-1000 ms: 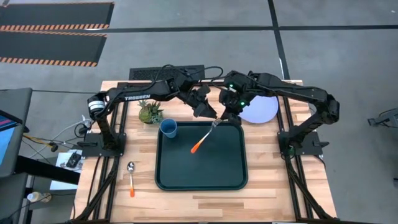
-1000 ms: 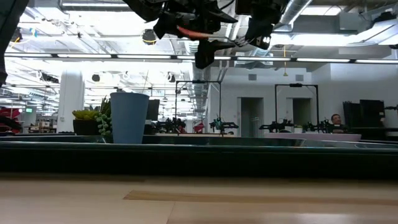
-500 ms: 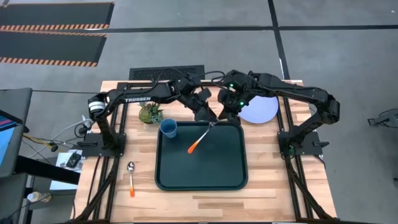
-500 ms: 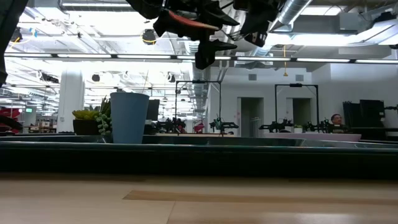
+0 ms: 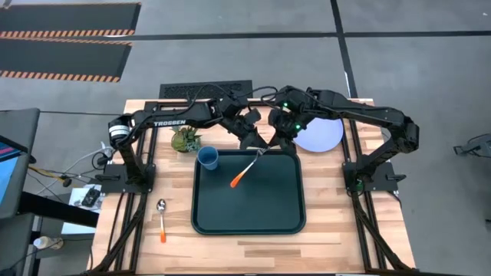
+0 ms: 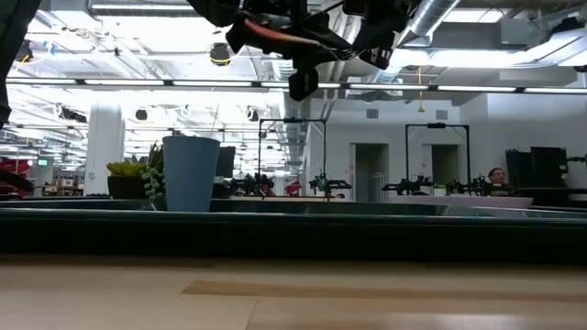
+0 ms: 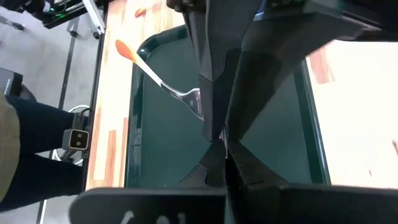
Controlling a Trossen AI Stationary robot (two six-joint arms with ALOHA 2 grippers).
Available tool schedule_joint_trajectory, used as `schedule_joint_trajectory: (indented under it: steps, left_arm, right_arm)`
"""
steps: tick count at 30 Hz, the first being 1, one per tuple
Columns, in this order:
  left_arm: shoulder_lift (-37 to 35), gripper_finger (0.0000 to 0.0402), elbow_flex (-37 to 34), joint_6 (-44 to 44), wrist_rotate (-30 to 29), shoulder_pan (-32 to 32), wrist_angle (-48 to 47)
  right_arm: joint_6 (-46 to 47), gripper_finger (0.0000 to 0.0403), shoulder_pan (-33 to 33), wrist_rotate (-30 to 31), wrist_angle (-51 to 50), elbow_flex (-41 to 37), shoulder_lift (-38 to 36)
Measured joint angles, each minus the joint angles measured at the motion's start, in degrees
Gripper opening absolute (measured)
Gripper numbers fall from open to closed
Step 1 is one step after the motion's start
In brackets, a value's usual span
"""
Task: Pick and place plate/cup/fork/spoon on tray
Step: Put the orange fork on the bottom right of the black tray
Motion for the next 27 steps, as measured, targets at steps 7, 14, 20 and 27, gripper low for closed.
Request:
schedule_joint_trajectory:
  steps: [7, 14, 20, 27]
  left_arm:
    - [-0.11, 0.0002, 0.04, -1.8, -6.73, -1.81, 1.12]
    - [0.0, 0.0, -0.04, -4.28, -19.92, -4.91, 4.8]
    - [0.0, 0.0, -5.63, -10.78, -32.73, -7.22, 20.25]
    - [0.0, 0.0, -19.46, -17.33, -39.82, -10.86, 37.91]
  right_arm:
    - [0.2, 0.0066, -0.86, 0.32, -1.18, -0.13, -1.9]
    - [2.4, 0.0128, -6.46, -0.34, -6.05, -0.02, -14.28]
    - [6.32, 0.0145, -10.57, 3.38, -6.23, 0.02, -26.53]
    - [6.42, 0.0133, -11.02, 6.78, -6.24, 0.02, -34.25]
